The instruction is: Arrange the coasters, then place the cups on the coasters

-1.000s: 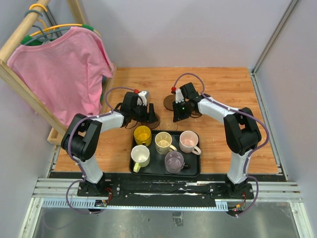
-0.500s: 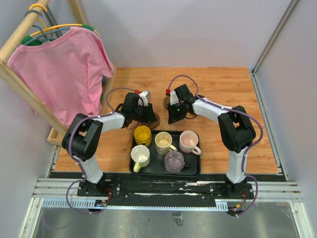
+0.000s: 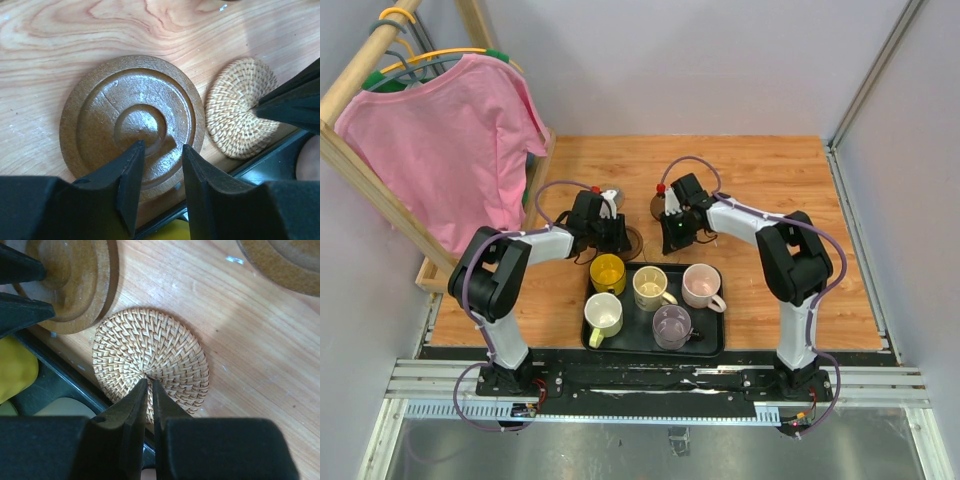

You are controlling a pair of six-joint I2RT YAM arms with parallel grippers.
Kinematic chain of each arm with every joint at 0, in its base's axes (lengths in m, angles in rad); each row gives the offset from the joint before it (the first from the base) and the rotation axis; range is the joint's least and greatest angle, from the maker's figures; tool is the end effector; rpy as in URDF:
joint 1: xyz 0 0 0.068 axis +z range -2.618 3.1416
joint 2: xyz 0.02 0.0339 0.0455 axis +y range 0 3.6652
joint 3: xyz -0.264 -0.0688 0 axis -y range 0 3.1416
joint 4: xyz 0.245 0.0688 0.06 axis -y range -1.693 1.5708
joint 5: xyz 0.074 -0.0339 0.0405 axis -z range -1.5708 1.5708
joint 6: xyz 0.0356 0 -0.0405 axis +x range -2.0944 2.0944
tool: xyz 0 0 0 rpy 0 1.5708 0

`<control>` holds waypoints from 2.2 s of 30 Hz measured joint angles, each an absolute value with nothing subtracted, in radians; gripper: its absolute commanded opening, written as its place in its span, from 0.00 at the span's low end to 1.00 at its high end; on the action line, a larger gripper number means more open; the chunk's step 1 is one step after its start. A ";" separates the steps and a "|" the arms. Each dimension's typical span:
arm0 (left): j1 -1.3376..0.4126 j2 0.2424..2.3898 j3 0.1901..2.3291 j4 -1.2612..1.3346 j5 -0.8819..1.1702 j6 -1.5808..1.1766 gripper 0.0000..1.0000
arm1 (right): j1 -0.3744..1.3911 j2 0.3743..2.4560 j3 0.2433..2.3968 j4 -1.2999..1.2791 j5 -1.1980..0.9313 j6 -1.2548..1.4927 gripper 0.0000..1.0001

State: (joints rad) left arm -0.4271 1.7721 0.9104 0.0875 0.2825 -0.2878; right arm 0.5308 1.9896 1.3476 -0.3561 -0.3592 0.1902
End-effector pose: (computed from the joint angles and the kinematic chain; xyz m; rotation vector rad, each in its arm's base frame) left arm 0.3192 -0.1562 0.1497 0.3110 2.3893 -0.6745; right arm 0.3539 0.2222 0.1658 -0.5863 2.5769 0.7224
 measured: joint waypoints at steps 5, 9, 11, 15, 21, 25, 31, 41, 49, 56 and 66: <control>-0.421 1.772 0.920 0.070 0.222 -0.281 0.42 | 0.495 1.974 1.338 -0.379 -0.318 0.207 0.10; -0.385 1.764 0.922 0.052 0.192 -0.274 0.42 | 0.430 1.953 1.313 -0.387 -0.303 0.219 0.10; -0.365 1.755 0.921 0.035 0.169 -0.270 0.42 | 0.393 1.934 1.290 -0.389 -0.290 0.221 0.10; -0.328 1.734 0.917 -0.007 0.115 -0.263 0.42 | 0.335 1.901 1.251 -0.398 -0.263 0.224 0.10; -0.289 1.686 0.890 -0.068 0.027 -0.256 0.42 | 0.292 1.847 1.191 -0.417 -0.208 0.228 0.10; -0.257 1.663 0.874 -0.094 -0.008 -0.258 0.42 | 0.246 1.799 1.137 -0.442 -0.171 0.239 0.10; -0.195 1.660 0.873 -0.102 -0.040 -0.263 0.42 | 0.115 1.754 1.084 -0.470 -0.157 0.272 0.11; -0.147 1.760 1.002 -0.103 -0.047 -0.275 0.45 | 0.036 1.820 1.185 -0.538 -0.086 0.295 0.11; -0.134 1.934 1.222 -0.108 -0.040 -0.272 0.47 | -0.008 1.984 1.419 -0.566 -0.027 0.295 0.11; -0.124 2.028 1.348 -0.111 -0.043 -0.262 0.47 | -0.034 2.079 1.556 -0.567 -0.027 0.294 0.11; -0.119 2.077 1.408 -0.092 0.081 -0.230 0.48 | -0.035 2.090 1.562 -0.491 -0.065 0.258 0.17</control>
